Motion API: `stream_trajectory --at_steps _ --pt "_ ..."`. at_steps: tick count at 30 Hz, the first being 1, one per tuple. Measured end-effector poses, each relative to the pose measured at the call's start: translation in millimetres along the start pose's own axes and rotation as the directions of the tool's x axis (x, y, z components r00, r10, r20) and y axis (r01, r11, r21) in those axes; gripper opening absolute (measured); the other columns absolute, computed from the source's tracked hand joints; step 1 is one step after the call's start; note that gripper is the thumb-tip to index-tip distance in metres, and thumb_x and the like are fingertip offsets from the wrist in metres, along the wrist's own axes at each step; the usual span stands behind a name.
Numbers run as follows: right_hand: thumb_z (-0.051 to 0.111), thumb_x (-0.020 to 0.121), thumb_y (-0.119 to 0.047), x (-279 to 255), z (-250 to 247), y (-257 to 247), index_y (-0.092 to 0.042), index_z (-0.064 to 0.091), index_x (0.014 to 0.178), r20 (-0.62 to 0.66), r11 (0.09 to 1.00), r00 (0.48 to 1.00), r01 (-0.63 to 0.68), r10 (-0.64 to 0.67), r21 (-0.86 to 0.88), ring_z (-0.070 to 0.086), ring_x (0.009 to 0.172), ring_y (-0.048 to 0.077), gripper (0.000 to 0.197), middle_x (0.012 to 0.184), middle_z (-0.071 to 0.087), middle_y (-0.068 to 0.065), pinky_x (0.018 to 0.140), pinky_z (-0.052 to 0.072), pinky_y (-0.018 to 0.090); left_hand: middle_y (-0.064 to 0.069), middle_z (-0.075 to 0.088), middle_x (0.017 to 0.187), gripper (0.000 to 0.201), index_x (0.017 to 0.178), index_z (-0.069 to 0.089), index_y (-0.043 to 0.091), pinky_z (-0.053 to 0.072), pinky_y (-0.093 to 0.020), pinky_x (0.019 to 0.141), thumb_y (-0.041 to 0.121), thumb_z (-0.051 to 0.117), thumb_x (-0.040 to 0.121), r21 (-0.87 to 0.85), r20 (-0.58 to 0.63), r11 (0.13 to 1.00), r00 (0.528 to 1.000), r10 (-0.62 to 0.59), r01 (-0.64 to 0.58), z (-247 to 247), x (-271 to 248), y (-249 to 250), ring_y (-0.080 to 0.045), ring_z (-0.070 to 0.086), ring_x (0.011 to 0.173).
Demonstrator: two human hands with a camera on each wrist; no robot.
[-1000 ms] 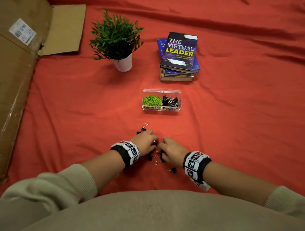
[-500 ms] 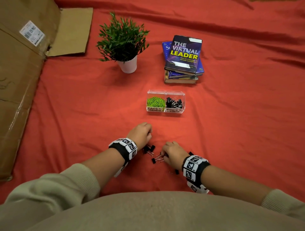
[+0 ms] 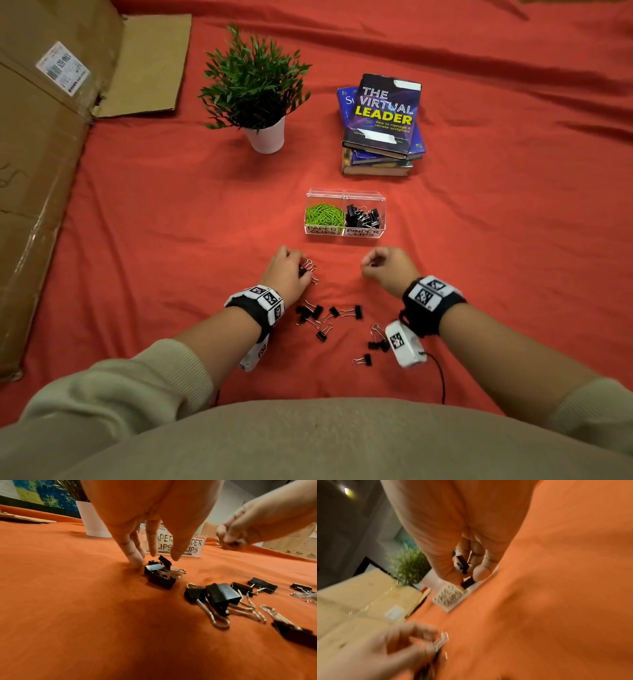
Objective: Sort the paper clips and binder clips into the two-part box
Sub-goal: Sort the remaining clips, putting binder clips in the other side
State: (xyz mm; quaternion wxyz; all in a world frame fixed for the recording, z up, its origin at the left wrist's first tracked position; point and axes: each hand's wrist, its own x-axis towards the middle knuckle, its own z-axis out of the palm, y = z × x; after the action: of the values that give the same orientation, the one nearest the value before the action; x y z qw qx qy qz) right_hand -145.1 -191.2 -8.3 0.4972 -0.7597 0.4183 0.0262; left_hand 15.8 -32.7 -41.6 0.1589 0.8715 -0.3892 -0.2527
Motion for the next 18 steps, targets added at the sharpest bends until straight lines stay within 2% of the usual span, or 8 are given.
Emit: stream_trajectory --at_steps 2,5,9,12,15,18 --pt "0.069 0.076 0.002 19.2 -16.9 -16.9 -0.02 0.059 0.067 -0.099 0.998 0.994 0.045 -0.04 0.041 0.053 0.063 0.008 0.025 0.066 0.059 -0.005 0.064 0.045 0.019 -0.011 0.05 0.114 0.038 0.118 0.058 0.011 0.042 -0.039 0.102 0.026 0.065 0.084 0.007 0.038 1.0 0.999 -0.008 0.008 2.4 2.6 1.1 -0.028 0.052 0.112" --pt "0.068 0.076 -0.001 47.1 -32.9 -38.1 -0.015 0.062 0.073 -0.172 0.996 0.981 0.088 -0.092 -0.032 0.056 0.066 0.014 0.016 0.071 0.062 0.002 0.067 0.048 0.028 -0.012 0.051 0.114 0.036 0.119 0.059 0.01 0.041 -0.036 0.102 0.019 0.065 0.085 0.009 0.067 1.0 0.998 -0.012 0.011 3.0 4.6 3.1 -0.03 0.052 0.113" --pt "0.061 0.078 -0.005 68.6 -37.6 -47.5 -0.016 0.062 0.078 -0.142 0.96 0.973 0.142 -0.18 -0.241 0.054 0.072 0.018 0.012 0.077 0.062 0.005 0.066 0.046 0.03 -0.013 0.05 0.116 0.038 0.12 0.057 0.009 0.041 -0.038 0.101 0.021 0.065 0.085 0.058 0.077 0.998 0.997 -0.024 0.019 0.4 6.6 3.5 -0.031 0.052 0.113" --pt "0.065 0.079 -0.012 66.1 -33.2 -45.2 -0.014 0.066 0.087 -0.114 0.888 0.951 0.219 -0.287 -0.405 0.051 0.084 0.018 0.008 0.092 0.059 0.006 0.079 0.045 0.032 -0.012 0.047 0.117 0.035 0.119 0.057 0.01 0.042 -0.037 0.101 0.018 0.064 0.086 0.053 0.091 0.999 0.996 -0.012 0.007 -1.4 7.6 4.8 -0.032 0.054 0.111" --pt "0.061 0.083 -0.016 37.5 -16.5 -41.5 -0.015 0.066 0.093 0.034 0.808 0.933 0.327 -0.357 -0.49 0.049 0.092 0.015 0.011 0.1 0.056 0.003 0.084 0.043 0.029 -0.012 0.046 0.117 0.032 0.118 0.058 0.009 0.044 -0.038 0.099 0.015 0.062 0.087 0.067 0.12 0.998 0.993 -0.006 -0.002 -1.3 7.4 5.0 -0.032 0.056 0.108" --pt "0.059 0.083 -0.015 -4.2 10.8 -21.6 -0.012 0.064 0.1 0.338 0.767 0.917 0.369 -0.21 -0.524 0.056 0.096 0.02 0.017 0.105 0.059 0.006 0.086 0.046 0.031 -0.012 0.049 0.114 0.029 0.115 0.061 0.009 0.044 -0.038 0.097 0.013 0.06 0.086 0.074 0.127 0.997 0.992 0.016 -0.026 0.4 6.4 3.9 -0.032 0.056 0.108"
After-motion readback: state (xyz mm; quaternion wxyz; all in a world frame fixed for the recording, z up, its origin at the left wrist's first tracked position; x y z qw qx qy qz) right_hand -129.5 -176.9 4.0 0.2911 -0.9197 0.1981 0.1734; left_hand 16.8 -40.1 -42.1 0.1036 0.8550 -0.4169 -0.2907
